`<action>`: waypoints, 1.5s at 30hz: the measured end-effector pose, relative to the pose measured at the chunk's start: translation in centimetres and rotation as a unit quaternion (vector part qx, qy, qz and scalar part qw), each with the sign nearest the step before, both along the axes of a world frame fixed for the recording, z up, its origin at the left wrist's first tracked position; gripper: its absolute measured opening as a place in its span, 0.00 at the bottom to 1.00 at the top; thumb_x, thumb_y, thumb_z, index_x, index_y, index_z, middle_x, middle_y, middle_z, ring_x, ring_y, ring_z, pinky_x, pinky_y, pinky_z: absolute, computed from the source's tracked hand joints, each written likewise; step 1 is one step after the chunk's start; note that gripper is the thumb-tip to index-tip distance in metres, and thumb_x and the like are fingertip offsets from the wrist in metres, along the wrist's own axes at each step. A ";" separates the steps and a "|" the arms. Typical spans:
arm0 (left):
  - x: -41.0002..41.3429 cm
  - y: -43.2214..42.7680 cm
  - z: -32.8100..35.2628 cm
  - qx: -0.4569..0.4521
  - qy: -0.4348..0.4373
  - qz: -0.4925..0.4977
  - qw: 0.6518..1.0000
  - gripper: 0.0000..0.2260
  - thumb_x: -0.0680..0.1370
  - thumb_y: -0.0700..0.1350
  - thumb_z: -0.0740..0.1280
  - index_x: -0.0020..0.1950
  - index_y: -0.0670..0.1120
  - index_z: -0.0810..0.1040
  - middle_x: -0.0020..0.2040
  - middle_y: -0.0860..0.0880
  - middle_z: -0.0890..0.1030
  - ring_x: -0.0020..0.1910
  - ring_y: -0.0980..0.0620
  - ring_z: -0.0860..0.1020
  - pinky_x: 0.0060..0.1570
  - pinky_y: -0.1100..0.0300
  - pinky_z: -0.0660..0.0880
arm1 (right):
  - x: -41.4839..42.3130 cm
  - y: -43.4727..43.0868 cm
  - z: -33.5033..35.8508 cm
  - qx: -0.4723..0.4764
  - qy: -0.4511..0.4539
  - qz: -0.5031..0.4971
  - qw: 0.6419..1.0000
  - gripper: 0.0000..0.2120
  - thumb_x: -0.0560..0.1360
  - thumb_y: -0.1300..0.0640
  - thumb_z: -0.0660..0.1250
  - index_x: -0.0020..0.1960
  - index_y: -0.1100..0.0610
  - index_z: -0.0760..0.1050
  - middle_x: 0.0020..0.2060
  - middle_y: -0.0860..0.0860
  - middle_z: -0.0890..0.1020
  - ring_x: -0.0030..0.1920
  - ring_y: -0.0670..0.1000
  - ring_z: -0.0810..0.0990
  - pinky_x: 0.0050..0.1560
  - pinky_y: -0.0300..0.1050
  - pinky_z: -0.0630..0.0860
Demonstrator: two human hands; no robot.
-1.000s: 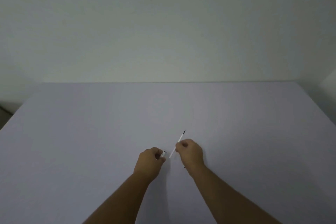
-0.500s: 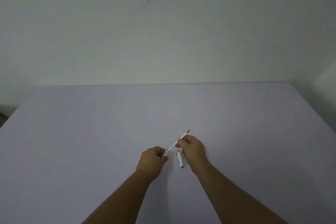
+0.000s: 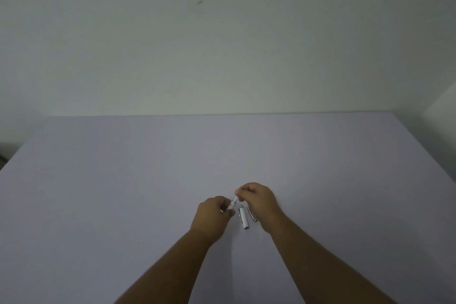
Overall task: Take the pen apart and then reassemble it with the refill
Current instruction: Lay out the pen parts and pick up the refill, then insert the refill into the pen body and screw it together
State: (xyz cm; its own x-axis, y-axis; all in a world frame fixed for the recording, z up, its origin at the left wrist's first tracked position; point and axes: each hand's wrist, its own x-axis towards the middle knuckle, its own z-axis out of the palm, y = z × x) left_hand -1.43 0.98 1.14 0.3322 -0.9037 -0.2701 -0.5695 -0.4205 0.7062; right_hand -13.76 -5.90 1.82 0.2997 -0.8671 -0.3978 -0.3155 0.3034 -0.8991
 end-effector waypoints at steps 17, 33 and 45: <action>1.3 1.2 -0.4 0.011 0.046 0.002 0.999 0.11 0.76 0.44 0.65 0.56 0.57 0.76 0.41 0.54 0.76 0.37 0.56 0.75 0.32 0.68 0.71 | -1.1 -0.4 -3.8 -0.121 0.420 0.123 0.891 0.10 0.75 0.54 0.62 0.40 0.57 0.77 0.48 0.57 0.82 0.47 0.57 0.79 0.42 0.44 0.71; 0.2 0.7 0.5 0.024 0.022 -0.030 0.999 0.12 0.78 0.45 0.64 0.60 0.54 0.75 0.47 0.52 0.75 0.43 0.53 0.74 0.39 0.67 0.69 | -0.5 -1.5 0.2 0.053 -0.089 -0.115 0.988 0.06 0.75 0.60 0.66 0.47 0.60 0.80 0.42 0.54 0.85 0.36 0.48 0.75 0.37 0.40 0.73; -0.2 0.6 1.1 0.005 0.031 0.013 0.999 0.10 0.77 0.45 0.66 0.58 0.50 0.78 0.43 0.52 0.77 0.37 0.56 0.73 0.35 0.65 0.72 | -0.2 0.2 0.4 0.025 -0.057 -0.018 0.998 0.05 0.71 0.59 0.68 0.45 0.50 0.81 0.42 0.48 0.84 0.36 0.46 0.76 0.37 0.38 0.73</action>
State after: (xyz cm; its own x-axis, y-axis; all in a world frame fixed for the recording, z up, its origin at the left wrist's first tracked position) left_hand -1.60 1.55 2.25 0.3370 -0.8925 -0.2998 -0.5133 -0.4411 0.7362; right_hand -13.95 -5.71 2.20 0.3139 -0.8585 -0.4056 -0.2000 0.3578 -0.9121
